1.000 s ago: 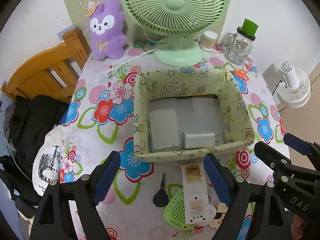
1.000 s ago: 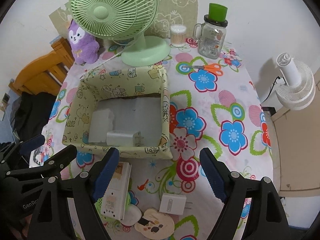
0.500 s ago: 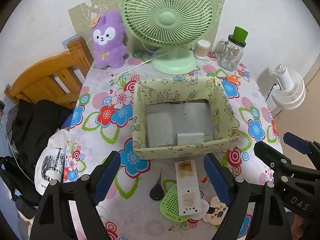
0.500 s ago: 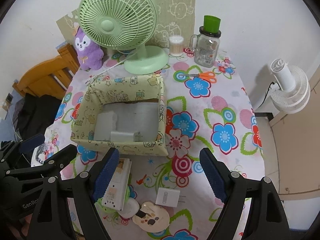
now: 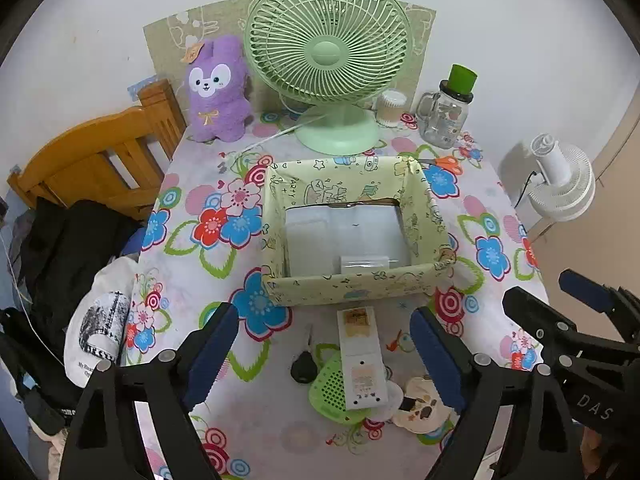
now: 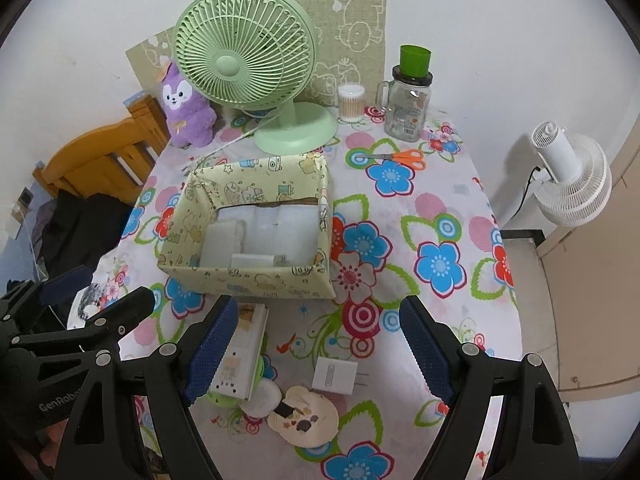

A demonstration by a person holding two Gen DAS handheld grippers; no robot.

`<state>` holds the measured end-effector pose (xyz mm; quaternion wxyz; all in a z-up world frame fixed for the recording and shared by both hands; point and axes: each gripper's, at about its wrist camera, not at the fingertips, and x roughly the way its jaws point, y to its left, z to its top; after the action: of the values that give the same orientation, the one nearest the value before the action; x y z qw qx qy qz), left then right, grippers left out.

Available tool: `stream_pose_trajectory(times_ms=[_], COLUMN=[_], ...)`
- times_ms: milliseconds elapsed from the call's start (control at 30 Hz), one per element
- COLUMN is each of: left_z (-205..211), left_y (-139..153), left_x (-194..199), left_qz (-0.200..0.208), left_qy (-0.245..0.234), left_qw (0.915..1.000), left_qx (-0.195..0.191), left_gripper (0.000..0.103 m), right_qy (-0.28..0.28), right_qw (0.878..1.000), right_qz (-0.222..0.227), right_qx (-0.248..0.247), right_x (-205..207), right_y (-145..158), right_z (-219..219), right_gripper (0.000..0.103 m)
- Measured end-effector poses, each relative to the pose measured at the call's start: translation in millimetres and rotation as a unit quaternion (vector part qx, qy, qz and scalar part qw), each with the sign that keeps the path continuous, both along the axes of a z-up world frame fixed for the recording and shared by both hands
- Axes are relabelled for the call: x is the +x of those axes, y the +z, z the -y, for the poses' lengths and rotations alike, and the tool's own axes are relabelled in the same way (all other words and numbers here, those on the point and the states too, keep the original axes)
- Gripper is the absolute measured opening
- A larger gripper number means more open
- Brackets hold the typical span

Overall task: Organize rigid objects
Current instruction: 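Withdraw both tools from the box back over the table, then grasp the black key with the left tool while the right grasps the small white plug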

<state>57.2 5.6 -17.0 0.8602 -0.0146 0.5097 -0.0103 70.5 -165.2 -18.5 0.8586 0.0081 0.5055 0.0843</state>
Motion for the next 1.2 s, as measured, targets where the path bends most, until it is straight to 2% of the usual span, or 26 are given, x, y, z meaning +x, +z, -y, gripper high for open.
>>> stream_pose_trajectory(times_ms=[233,700,900,1200], left_z=[5,12,11,8], left_y=[3,-1,-14,-44], left_x=[-11,-22,-23,-27], left_qz=[0.009,0.012,0.002,-0.019], left_qy=[0.000,-0.009,-0.016,-0.021], left_qw=[0.9999,0.9999,0.9999,0.9996], left_qx=[0.006,0.005,-0.004,-0.009], left_gripper=[0.096,0.100,0.101,0.101], right_qy=[-0.008,0.000,0.012,0.011], right_qw=[1.000,0.999,0.998,0.999], right_qz=[0.009,0.033,0.050,0.027], right_qx=[-0.005,-0.020,-0.031,-0.013], right_x=[-15,-30,-35,-34], right_y=[3,6,0,-28], right_z=[9,16,14,18], right_gripper=[0.091,0.098,0.098,0.098])
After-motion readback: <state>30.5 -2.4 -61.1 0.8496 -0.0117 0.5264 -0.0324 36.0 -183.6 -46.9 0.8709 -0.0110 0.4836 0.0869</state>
